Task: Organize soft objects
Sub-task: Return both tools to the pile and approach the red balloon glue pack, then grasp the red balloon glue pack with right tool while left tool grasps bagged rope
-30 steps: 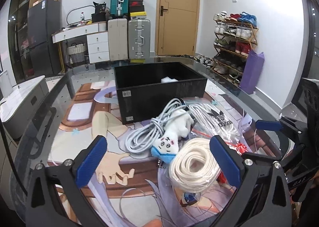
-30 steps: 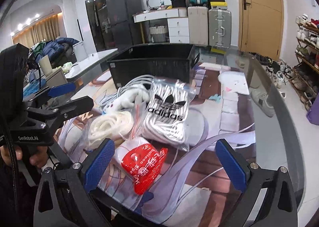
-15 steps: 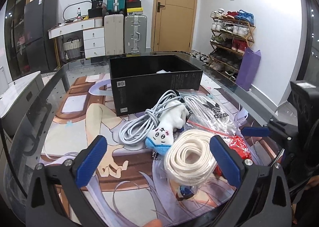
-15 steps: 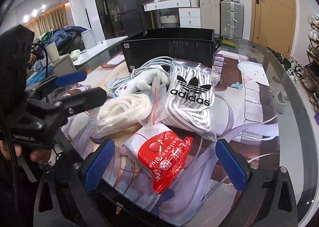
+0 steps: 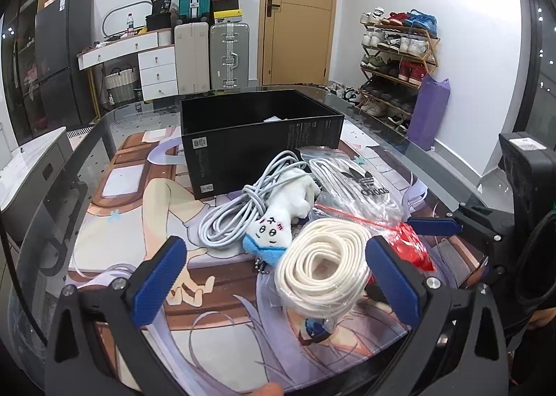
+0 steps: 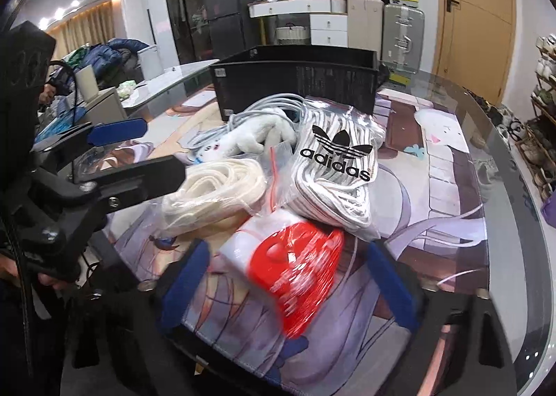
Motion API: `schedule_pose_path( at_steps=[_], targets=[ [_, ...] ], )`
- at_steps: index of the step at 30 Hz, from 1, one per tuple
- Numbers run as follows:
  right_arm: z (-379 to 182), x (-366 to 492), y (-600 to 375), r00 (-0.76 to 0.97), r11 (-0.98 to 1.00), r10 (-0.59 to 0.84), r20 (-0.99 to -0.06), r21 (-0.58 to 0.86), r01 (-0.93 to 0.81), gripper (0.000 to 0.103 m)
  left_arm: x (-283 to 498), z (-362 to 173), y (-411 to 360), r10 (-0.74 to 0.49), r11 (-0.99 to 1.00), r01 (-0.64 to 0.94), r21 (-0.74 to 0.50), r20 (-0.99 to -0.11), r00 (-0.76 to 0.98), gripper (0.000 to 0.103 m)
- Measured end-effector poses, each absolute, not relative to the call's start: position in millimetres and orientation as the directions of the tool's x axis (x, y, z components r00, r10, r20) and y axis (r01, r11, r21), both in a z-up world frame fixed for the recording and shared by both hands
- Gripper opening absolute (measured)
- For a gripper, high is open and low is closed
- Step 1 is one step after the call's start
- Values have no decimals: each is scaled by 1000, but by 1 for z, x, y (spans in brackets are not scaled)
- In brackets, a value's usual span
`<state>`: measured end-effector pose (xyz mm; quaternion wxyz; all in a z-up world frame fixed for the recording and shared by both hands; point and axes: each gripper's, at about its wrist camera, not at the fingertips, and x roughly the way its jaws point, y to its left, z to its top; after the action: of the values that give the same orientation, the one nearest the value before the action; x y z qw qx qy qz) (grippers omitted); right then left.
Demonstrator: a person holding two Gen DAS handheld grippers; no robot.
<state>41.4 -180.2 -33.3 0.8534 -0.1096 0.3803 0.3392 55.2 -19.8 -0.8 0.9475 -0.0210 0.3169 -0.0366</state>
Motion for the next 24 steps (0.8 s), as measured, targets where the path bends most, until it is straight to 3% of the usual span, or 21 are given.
schedule_pose_path(
  at_steps=[2,10,24],
  targets=[
    [-32,41,-182,465,731,514,-720,85,-677,73,54,0,-19,-86,996,57,-67,-597,798,103],
    [-22,37,-190,456,702,570,-684,115,-703,63,52,3,-18,-74,997,44,-65,-596,799,103],
    [-13,32,-203,430,663,622,-654,146,-735,60,50,5,-18,-62,998,36,-55,-593,803,103]
  ],
)
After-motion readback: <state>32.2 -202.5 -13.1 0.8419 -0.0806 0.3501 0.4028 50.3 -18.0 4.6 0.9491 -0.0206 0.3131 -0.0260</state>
